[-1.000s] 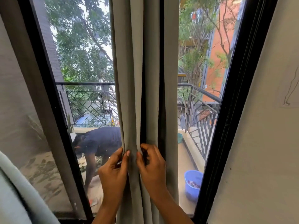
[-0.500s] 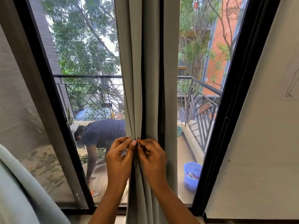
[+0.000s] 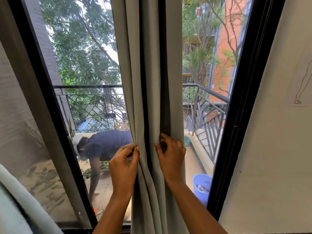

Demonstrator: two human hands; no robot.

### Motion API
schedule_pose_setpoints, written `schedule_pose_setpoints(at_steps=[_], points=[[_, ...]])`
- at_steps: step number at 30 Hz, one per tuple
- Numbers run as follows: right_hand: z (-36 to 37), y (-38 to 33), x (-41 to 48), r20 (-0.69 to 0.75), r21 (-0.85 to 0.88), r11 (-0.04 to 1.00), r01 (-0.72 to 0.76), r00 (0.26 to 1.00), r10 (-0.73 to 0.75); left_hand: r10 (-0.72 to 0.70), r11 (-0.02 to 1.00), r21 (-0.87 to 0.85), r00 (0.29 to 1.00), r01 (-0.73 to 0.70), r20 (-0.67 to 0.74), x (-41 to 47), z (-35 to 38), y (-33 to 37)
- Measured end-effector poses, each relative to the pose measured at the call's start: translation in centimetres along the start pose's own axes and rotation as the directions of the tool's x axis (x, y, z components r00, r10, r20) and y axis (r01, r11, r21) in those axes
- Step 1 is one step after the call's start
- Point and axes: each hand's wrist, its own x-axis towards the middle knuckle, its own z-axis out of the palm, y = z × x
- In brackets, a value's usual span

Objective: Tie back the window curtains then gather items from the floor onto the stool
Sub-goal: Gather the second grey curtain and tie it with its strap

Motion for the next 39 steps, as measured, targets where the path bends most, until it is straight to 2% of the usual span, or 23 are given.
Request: schedule_pose_setpoints(at_steps=[4, 9, 14, 19, 22, 27, 29, 31, 32, 34, 35, 37, 39], points=[[-0.2, 0.4, -0.4, -0.046, 0.009, 1.000, 0.012, 0.999, -0.012, 0.005, 1.000, 0.025, 1.000, -0.005, -0.014, 0.2, 0.3, 0.0], [-1.4, -0.3, -3.8, -0.097, 0.178, 0.974, 0.140, 0.988, -0.124, -0.007, 0.998, -0.069, 0.999, 0.005, -0.037, -0.9, 0.6, 0.1], [-2.1, -1.3, -5.9, 0.005, 0.364, 0.923, 0.123, 0.991, -0.134, -0.084, 0.985, -0.153, 0.995, 0.076, -0.047, -2.2, 1.0, 0.5], [-2.9, -1.4, -5.0, 0.098, 0.486, 0.871, 0.075, 0.985, -0.139, -0.156, 0.959, -0.229, 0.986, 0.166, 0.060, -1.9, 0.9, 0.5], [-3.1, -1.4, -5.0, 0.127, 0.532, 0.846, 0.031, 0.985, -0.116, -0.168, 0.954, -0.238, 0.983, 0.180, 0.069, -1.9, 0.9, 0.5], [-2.6, -0.9, -5.1, 0.197, 0.477, 0.879, 0.007, 0.974, -0.115, -0.133, 0.966, -0.210, 0.988, 0.148, 0.083, -1.7, 0.9, 1.2], [-2.9, -0.7, -4.5, 0.232, 0.403, 0.914, 0.051, 0.960, -0.156, -0.111, 0.981, -0.155, 0.993, 0.116, 0.044, -1.2, 1.1, 1.2], [-3.5, -0.2, -3.6, 0.103, 0.300, 0.944, 0.135, 0.980, -0.172, -0.088, 0.993, -0.082, 0.996, 0.087, -0.008, -0.8, 1.3, 1.3], [-3.7, 0.3, -3.0, -0.016, 0.233, 0.961, 0.148, 0.989, -0.148, -0.083, 0.995, -0.060, 0.996, 0.082, -0.020, -0.7, 1.5, 1.3], [-3.8, 1.1, -1.6, -0.199, 0.171, 0.984, 0.052, 0.980, -0.017, -0.085, 0.995, -0.052, 0.996, 0.084, -0.012, -0.7, 1.8, 1.0], [-3.7, 1.6, -0.6, -0.209, 0.195, 0.980, -0.025, 0.976, 0.067, -0.092, 0.994, -0.053, 0.996, 0.092, -0.003, -0.6, 1.9, 0.8], [-3.6, 2.2, 0.9, -0.108, 0.284, 0.945, -0.160, 0.974, 0.197, -0.110, 0.993, -0.043, 0.994, 0.110, 0.011, -0.5, 2.0, 0.3], [-3.4, 2.4, 1.2, -0.060, 0.318, 0.938, -0.136, 0.985, 0.163, -0.125, 0.991, -0.048, 0.992, 0.126, 0.016, -0.4, 2.0, 0.0]])
